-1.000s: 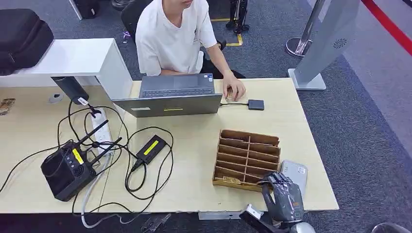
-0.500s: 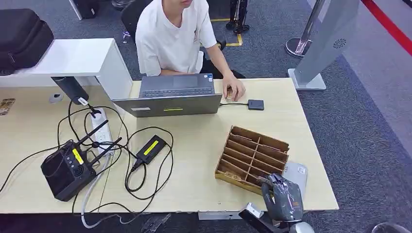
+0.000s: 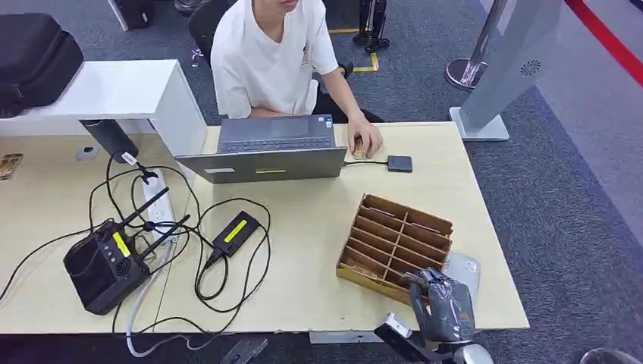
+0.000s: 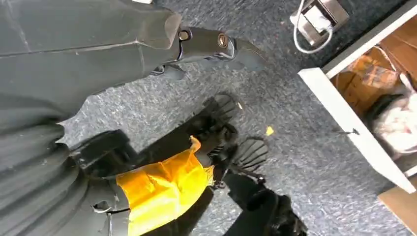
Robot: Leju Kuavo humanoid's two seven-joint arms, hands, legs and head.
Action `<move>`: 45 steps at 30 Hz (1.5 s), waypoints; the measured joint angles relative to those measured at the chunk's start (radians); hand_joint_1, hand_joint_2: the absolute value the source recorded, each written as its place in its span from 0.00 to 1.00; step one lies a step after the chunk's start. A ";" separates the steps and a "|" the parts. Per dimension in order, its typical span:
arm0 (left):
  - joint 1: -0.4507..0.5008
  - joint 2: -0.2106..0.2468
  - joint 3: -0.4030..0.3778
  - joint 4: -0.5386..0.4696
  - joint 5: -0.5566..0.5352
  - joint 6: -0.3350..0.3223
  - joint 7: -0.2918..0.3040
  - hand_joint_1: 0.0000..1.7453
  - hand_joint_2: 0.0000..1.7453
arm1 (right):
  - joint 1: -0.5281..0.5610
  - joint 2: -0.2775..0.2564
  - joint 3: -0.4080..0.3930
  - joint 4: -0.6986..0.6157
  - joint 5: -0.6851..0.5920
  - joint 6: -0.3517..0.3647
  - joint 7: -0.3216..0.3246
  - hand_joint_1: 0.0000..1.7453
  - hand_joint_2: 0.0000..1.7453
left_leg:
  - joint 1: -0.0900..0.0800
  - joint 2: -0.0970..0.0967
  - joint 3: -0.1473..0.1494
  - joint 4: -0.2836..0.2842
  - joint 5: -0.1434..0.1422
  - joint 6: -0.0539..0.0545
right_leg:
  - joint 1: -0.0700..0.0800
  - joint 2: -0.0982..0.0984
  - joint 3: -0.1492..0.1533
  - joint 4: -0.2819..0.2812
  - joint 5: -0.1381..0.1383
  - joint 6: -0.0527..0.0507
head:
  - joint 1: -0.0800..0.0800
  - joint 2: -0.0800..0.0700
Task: Pass the card to the sensor for recognition and then transmit it.
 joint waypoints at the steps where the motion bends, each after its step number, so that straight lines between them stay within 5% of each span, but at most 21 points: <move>1: 0.005 0.003 -0.005 -0.008 0.000 0.000 -0.001 0.00 1.00 | 0.000 0.000 0.000 -0.002 0.000 0.000 0.000 0.87 1.00 | 0.000 0.000 0.000 0.000 0.000 0.000 | 0.000 0.000 0.000 0.000 0.000 0.000 | 0.000 0.000; 15: 0.006 0.013 -0.046 -0.040 0.016 -0.032 0.018 0.00 1.00 | -0.080 0.000 0.000 -0.102 -0.075 0.063 -0.091 0.87 1.00 | 0.000 0.001 0.001 0.000 0.000 0.000 | 0.000 0.001 0.000 0.001 0.001 -0.001 | 0.000 0.000; 29: -0.001 0.013 -0.070 -0.040 0.019 -0.043 0.024 0.00 1.00 | -0.227 0.000 0.015 -0.215 -0.084 0.106 -0.106 0.87 1.00 | 0.000 0.000 0.001 0.000 0.001 -0.001 | 0.000 0.000 0.001 0.001 0.001 -0.001 | 0.000 0.000; 36: -0.003 0.017 -0.098 -0.040 0.016 -0.047 0.021 0.00 1.00 | -0.269 0.000 0.040 -0.215 -0.079 0.107 -0.101 0.87 1.00 | 0.000 0.001 0.001 0.000 0.001 -0.001 | 0.000 0.000 0.001 0.001 0.001 -0.001 | 0.000 0.000; 45: -0.018 0.017 -0.122 -0.036 0.029 -0.066 0.041 0.00 1.00 | -0.467 0.011 0.104 -0.198 -0.019 0.146 -0.008 0.87 1.00 | 0.000 0.000 0.001 0.000 0.003 -0.001 | 0.000 0.000 0.001 0.002 0.002 -0.001 | 0.000 0.000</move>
